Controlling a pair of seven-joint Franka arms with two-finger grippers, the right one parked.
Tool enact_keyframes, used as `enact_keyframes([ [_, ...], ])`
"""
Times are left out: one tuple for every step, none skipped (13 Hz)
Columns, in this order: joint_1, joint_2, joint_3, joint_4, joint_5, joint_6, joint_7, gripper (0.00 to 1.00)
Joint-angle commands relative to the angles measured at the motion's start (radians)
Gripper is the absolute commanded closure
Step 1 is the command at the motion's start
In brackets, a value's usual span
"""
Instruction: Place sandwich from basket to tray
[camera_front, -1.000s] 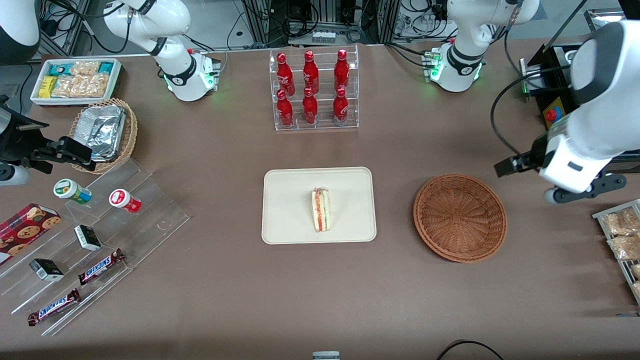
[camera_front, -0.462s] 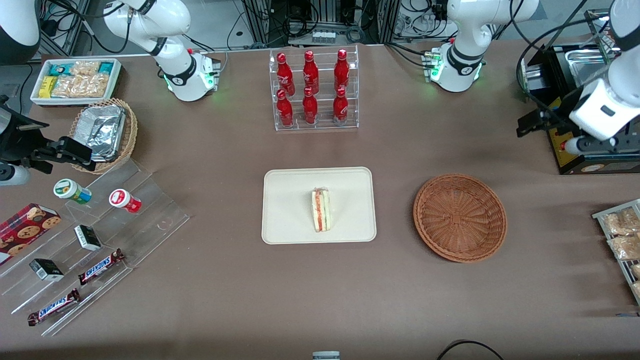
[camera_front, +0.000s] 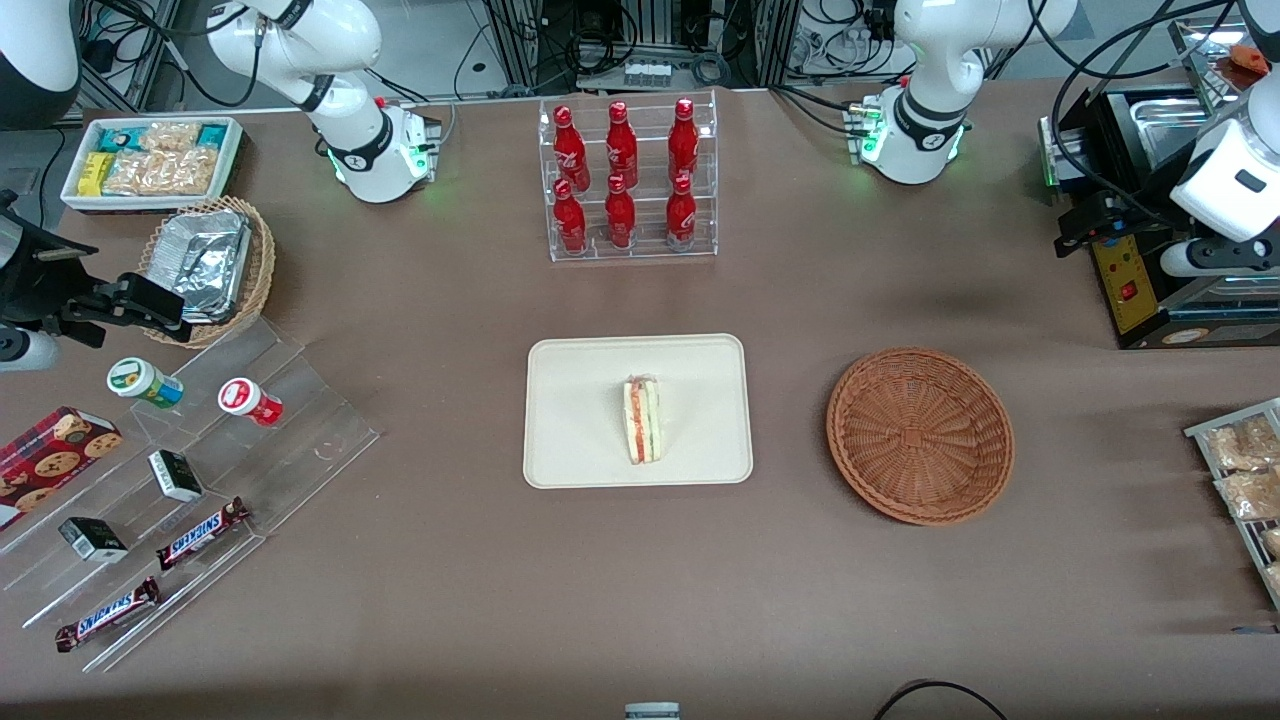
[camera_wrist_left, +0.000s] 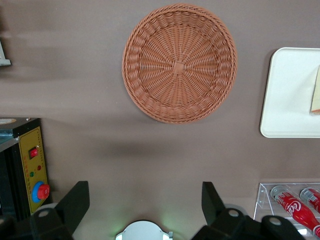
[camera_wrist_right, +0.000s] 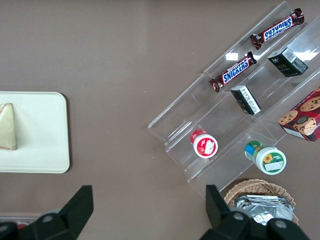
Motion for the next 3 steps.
enact_keyframes([
  [0.012, 0.011, -0.012, 0.027, 0.006, 0.007, -0.008, 0.01],
  [0.012, 0.016, -0.011, 0.029, 0.007, 0.008, -0.007, 0.01],
  [0.012, 0.017, -0.011, 0.027, 0.007, 0.005, -0.01, 0.01],
])
